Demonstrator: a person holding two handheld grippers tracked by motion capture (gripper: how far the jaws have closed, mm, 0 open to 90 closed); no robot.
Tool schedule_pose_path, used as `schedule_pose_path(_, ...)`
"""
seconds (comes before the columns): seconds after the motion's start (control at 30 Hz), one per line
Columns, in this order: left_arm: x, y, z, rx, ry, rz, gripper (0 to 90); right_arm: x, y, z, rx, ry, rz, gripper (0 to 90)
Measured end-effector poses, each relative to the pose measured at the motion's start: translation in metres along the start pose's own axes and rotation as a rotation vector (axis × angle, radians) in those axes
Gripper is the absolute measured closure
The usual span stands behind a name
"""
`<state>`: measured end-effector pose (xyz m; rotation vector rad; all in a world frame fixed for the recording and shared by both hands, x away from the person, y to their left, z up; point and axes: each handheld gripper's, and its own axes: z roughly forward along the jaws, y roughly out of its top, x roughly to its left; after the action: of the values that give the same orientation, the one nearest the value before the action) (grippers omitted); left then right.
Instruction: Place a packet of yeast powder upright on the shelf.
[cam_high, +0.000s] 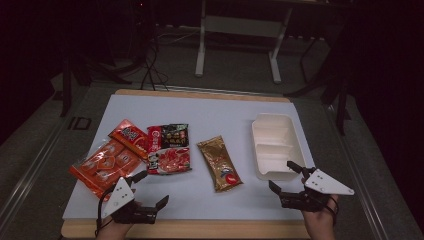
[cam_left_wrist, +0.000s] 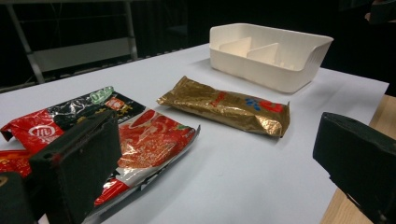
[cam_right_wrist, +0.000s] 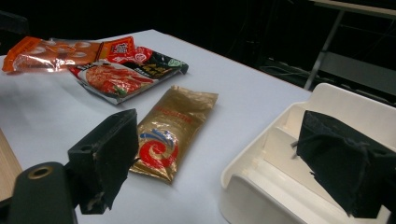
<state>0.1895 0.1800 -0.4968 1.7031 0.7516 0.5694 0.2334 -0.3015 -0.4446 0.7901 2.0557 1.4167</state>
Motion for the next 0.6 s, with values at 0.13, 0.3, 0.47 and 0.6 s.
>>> schedule_pose_path(0.13,-0.0013,-0.0001,0.0004,0.004,-0.006,0.004,1.8,0.0013,0.0010,-0.0007,-0.001,0.029,0.010,12.8)
schedule_pose_path(0.3,-0.0011,-0.0001,0.0004,0.003,-0.011,0.002,1.8,0.0062,0.0013,0.0025,0.017,0.076,-0.010,11.5)
schedule_pose_path(0.47,-0.0011,0.0004,-0.0006,0.002,-0.011,0.005,1.8,0.0051,0.0006,0.0055,0.027,0.087,0.011,10.3)
schedule_pose_path(0.6,-0.0017,0.0003,-0.0012,-0.001,-0.011,0.001,1.8,0.0065,0.0023,0.0064,0.019,0.098,0.020,10.2)
